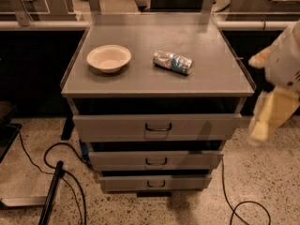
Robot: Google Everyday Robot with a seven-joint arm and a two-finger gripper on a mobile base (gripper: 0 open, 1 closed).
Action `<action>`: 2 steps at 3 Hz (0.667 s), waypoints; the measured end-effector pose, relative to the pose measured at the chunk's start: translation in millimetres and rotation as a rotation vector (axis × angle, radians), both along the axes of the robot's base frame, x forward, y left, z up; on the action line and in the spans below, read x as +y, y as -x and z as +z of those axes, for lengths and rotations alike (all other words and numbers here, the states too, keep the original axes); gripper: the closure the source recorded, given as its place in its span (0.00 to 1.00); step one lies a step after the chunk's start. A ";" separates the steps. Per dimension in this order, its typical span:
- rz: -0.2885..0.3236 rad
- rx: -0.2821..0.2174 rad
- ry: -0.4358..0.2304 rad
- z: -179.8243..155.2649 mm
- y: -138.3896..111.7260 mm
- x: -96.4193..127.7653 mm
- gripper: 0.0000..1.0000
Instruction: Open middle drawer
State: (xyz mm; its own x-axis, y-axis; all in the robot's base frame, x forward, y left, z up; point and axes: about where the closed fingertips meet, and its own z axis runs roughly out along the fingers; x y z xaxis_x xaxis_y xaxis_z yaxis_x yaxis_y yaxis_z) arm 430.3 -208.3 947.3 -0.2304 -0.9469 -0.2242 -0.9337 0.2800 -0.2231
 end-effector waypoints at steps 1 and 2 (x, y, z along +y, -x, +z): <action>-0.017 0.088 -0.036 -76.6 17.7 14.7 0.00; -0.017 0.086 -0.037 -75.6 17.4 14.7 0.00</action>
Offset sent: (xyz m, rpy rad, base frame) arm -0.0107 0.0133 -0.0572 0.0392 0.0602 -0.0154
